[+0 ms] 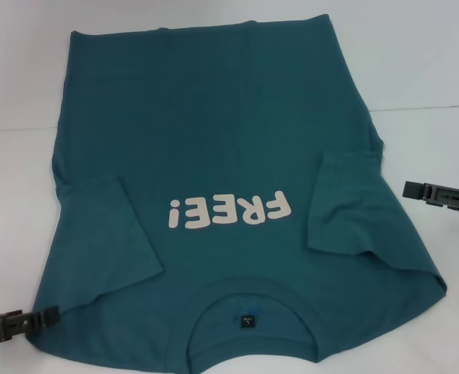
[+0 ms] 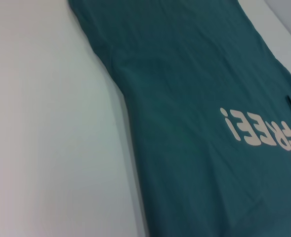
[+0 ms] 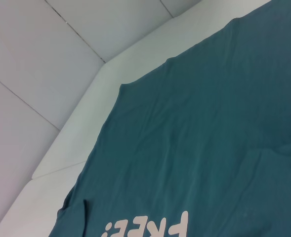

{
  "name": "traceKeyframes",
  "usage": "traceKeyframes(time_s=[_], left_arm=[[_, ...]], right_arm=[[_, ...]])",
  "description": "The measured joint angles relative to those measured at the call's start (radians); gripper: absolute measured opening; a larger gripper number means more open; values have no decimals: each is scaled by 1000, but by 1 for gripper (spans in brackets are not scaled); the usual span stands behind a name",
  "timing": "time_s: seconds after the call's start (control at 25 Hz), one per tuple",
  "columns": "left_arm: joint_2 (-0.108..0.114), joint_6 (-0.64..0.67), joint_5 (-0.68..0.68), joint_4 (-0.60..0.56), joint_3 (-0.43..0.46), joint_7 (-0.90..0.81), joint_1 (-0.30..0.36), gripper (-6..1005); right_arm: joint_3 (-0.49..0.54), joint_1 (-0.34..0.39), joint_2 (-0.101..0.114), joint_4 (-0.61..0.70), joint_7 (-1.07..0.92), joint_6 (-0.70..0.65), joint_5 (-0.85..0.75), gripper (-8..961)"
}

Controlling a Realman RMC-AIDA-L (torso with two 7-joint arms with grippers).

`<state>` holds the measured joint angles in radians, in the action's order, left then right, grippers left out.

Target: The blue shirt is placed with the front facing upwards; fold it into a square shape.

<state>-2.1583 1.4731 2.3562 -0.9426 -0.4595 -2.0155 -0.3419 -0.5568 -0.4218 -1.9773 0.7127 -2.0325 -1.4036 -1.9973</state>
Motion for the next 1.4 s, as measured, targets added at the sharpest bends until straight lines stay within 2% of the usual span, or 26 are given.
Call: traceKeyframes(time_s=[0.72,1.16,1.28,1.4], left_arm=[[-5,-14,-4,19,-134,-24,-14,888],[-5,-3,-7,-10,-116,-62,-8,713],[-5,-2,-8,-11,-116,-63,-4,470],[-6,0,-8,-14,-111,-67,-1,343]], right_arm=[[0,3,0,-6,9,3,-1,926],[7,8,0,-10,8,1,-2,926],[8,8,0,-10,8,1,-2,926],[8,8,0,-10,7,2,-2,926]])
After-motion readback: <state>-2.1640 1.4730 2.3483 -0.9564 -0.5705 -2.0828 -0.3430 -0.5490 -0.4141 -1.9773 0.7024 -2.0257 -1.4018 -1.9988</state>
